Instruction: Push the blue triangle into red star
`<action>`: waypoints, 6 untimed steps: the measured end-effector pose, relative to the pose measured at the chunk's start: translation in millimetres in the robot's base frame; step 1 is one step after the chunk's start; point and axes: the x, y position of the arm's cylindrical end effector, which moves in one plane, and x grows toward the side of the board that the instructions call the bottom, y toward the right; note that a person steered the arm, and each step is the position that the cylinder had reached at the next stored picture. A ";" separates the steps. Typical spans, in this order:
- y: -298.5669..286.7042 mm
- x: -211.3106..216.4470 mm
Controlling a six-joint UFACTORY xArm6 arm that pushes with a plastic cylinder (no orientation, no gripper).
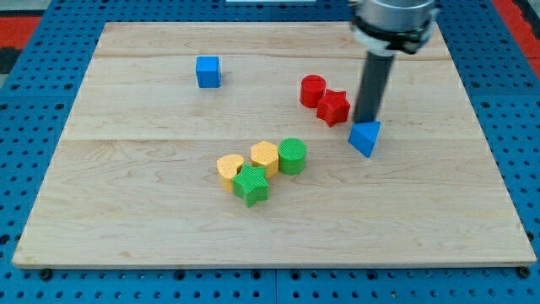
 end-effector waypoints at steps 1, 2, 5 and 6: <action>23.1 22.6; 12.9 66.5; -50.1 -21.4; -59.5 -33.8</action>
